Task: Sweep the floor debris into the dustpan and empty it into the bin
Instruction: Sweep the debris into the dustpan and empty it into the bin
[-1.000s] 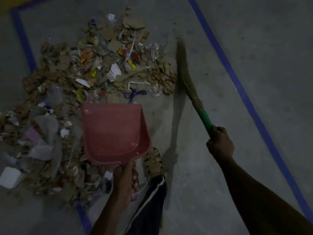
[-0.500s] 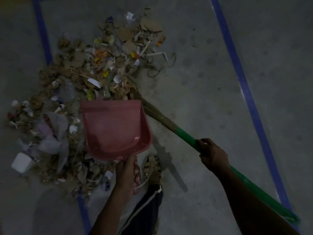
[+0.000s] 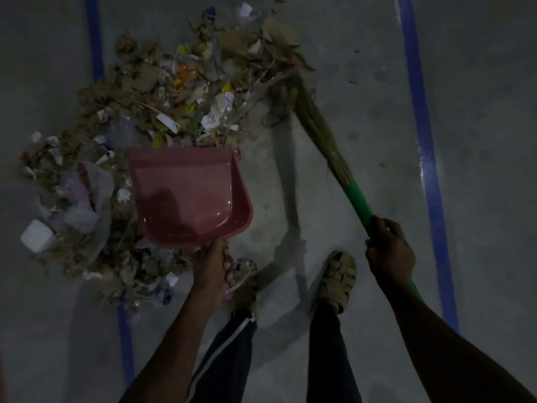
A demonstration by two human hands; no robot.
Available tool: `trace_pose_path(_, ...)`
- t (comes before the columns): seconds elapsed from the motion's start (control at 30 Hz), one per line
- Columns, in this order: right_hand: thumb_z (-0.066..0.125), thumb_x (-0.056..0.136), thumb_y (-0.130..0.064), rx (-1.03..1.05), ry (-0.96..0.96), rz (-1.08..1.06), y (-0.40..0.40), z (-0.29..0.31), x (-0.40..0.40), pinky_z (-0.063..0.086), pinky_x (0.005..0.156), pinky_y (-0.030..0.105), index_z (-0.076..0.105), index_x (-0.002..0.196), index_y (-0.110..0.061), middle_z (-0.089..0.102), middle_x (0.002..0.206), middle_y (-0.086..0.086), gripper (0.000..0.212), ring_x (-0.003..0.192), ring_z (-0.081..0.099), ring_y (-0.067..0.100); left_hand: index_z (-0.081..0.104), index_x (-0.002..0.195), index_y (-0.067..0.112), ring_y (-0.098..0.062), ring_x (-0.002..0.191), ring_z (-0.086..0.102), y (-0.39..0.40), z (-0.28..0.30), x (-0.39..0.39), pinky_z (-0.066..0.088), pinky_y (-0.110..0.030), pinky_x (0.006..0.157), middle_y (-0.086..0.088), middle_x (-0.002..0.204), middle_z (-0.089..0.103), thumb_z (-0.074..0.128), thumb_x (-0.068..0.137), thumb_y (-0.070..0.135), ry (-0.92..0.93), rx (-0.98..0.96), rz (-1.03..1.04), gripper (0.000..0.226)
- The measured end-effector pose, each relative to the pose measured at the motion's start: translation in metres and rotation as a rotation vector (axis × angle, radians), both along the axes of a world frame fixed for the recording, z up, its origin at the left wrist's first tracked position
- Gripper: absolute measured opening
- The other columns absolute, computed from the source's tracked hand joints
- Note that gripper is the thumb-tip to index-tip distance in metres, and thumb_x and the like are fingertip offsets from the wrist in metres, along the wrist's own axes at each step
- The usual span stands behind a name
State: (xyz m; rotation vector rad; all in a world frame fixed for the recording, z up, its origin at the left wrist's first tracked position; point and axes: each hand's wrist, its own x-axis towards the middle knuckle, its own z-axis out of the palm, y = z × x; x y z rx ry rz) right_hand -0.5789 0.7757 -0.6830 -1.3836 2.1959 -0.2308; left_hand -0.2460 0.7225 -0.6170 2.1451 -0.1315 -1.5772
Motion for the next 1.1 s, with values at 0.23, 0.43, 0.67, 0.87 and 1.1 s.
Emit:
trace_pose_path(0.23,0.064,0.079,-0.005,0.001,0.041,0.021,-0.059,-0.007,-0.035,0.046,0.054,0.034,0.05,0.133,-0.019,0.047,0.135,0.001,0.058,0.076,0.062,0.035,0.045,0.061,0.016,-0.014,0.029,0.027,0.024,0.0,-0.064,0.022,-0.017,0.044,0.0,0.045,0.035,0.052,0.094,0.018,-0.003,0.003,0.142,0.033)
trace_pose_path(0.43,0.061,0.082,-0.007,0.213,-0.015,0.242,-0.11,-0.024,-0.057,0.048,0.067,0.035,0.049,0.139,-0.019,0.046,0.139,0.004,0.059,0.093,0.063,0.037,0.047,0.062,0.019,-0.014,0.03,0.028,0.041,-0.014,-0.114,0.021,-0.016,0.044,0.0,0.046,0.035,0.053,0.095,0.026,0.05,0.047,0.151,0.034)
trace_pose_path(0.67,0.066,0.083,-0.004,0.227,-0.1,0.622,-0.127,-0.029,-0.036,0.053,0.074,0.039,0.051,0.141,-0.016,0.053,0.137,0.01,0.061,0.101,0.063,0.04,0.048,0.064,0.016,-0.016,0.029,0.032,0.053,-0.027,-0.119,0.023,-0.016,0.045,-0.002,0.047,0.038,0.051,0.096,0.023,0.089,0.076,0.294,0.033)
trace_pose_path(0.87,0.076,0.071,0.003,-0.096,-0.184,0.491,-0.096,-0.027,-0.051,0.058,0.06,0.042,0.051,0.13,-0.029,0.061,0.127,0.008,0.071,0.077,0.068,0.035,0.047,0.065,0.016,-0.016,0.034,0.031,0.075,-0.033,-0.086,0.024,-0.022,0.048,-0.005,0.051,0.035,0.06,0.087,0.031,0.06,-0.003,0.389,0.03)
trace_pose_path(1.1,0.068,0.078,-0.002,-0.005,0.009,0.38,-0.125,-0.029,-0.048,0.054,0.062,0.041,0.054,0.137,-0.019,0.047,0.14,0.003,0.063,0.082,0.065,0.039,0.051,0.048,0.02,-0.015,0.032,0.03,0.077,-0.031,-0.056,0.024,-0.023,0.046,-0.003,0.047,0.036,0.064,0.085,0.029,0.037,-0.038,0.445,0.04)
